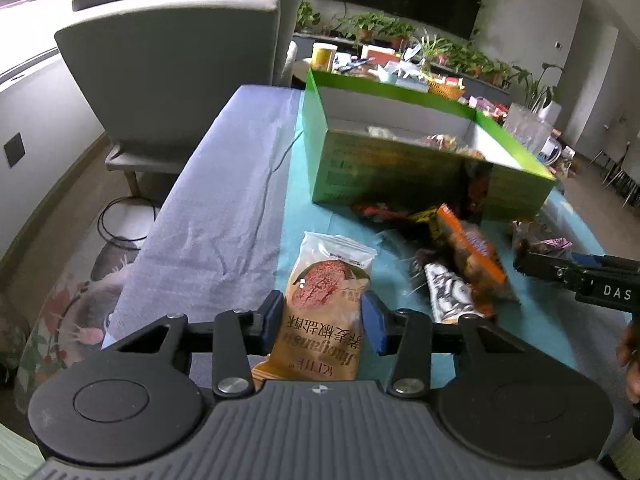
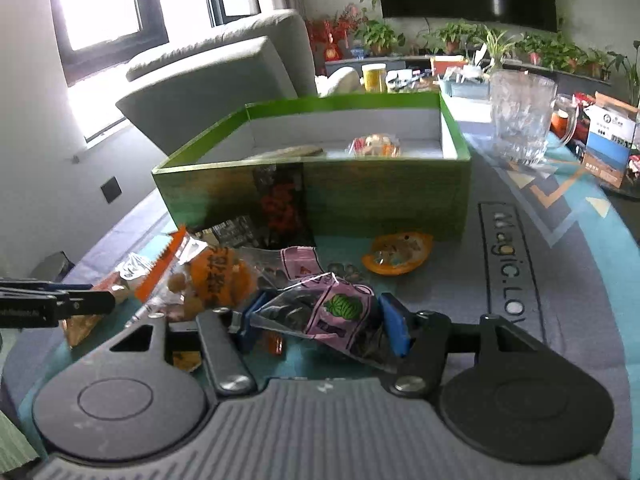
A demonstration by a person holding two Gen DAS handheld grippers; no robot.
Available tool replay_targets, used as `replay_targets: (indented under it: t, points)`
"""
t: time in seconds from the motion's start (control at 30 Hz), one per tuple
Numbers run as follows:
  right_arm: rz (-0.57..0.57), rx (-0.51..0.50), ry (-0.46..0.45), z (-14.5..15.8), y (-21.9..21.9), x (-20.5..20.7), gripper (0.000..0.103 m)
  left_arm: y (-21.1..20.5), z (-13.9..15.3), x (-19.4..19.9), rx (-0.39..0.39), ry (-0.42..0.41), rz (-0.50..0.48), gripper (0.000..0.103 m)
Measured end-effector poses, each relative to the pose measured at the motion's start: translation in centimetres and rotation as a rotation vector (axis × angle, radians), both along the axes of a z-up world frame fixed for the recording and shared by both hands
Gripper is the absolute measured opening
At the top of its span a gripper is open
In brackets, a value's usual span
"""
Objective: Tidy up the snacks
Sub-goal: 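Grasp the beige printed bread pack with left tool while right tool grasps pink printed bag, then lower both packs into the green box and open both tools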
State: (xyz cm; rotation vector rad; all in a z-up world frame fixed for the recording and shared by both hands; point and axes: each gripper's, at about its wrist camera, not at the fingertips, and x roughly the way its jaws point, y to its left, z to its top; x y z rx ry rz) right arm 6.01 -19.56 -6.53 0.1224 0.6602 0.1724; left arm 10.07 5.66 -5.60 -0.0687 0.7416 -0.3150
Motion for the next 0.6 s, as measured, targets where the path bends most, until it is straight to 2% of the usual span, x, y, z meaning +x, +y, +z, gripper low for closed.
replay_targets:
  t: [0.37,0.6]
  points:
    - [-0.024,0.010,-0.102,2.6,-0.8,-1.5,0.060,-0.4,3.6,-1.0,-0.034,-0.106,-0.005,0.040]
    - [-0.006,0.006,-0.190,4.7,-0.8,-0.8,0.060,-2.6,6.7,-0.1,-0.031,-0.208,-0.034,0.040]
